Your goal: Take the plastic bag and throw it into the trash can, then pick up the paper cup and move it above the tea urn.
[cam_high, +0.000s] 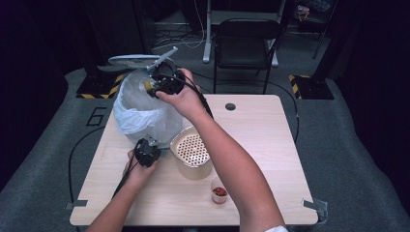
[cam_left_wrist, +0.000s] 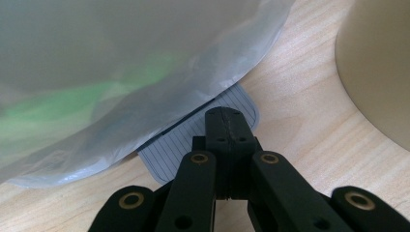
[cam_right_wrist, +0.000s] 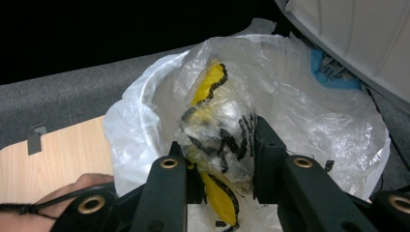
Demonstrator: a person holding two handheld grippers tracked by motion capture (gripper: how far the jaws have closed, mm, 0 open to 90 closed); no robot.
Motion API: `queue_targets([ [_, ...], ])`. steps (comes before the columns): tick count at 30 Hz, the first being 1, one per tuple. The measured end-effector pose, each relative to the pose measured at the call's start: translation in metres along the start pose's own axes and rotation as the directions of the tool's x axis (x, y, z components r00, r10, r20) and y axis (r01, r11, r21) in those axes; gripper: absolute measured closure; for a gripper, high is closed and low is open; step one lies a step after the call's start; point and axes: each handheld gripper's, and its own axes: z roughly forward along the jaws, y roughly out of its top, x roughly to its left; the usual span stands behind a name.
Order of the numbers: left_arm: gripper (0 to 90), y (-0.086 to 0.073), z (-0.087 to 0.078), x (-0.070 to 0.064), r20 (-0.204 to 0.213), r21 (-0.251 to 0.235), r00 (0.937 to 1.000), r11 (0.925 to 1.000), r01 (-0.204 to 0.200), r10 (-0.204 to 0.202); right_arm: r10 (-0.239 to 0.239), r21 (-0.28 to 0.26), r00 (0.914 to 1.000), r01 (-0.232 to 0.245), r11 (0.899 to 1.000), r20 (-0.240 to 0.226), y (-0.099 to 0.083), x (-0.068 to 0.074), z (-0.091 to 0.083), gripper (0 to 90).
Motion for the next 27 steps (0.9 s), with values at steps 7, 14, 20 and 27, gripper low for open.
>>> queue_targets([
  [7,90.0,0.000,0.000,0.000,0.015,0.000,0.9998,1.0000,0.009,-0.009,-0.030,-0.020,0.9994,0.030,0.999,0.019,0.009,0.003,0.008,71.8],
  [14,90.0,0.000,0.001,-0.001,-0.003,-0.011,0.9999,0.9998,0.016,-0.016,-0.086,-0.056,0.9953,0.089,0.994,0.044,0.017,0.009,0.018,71.7],
  [20,90.0,0.000,0.000,0.002,0.026,-0.006,0.9996,0.9999,-0.009,0.009,-0.100,-0.065,0.9936,0.103,0.992,0.053,0.020,0.010,0.026,71.4],
  [27,90.0,-0.001,-0.001,0.000,0.015,-0.004,0.9998,0.9999,0.010,-0.010,-0.107,-0.062,0.9922,0.111,0.992,0.064,0.021,0.008,0.037,71.4],
])
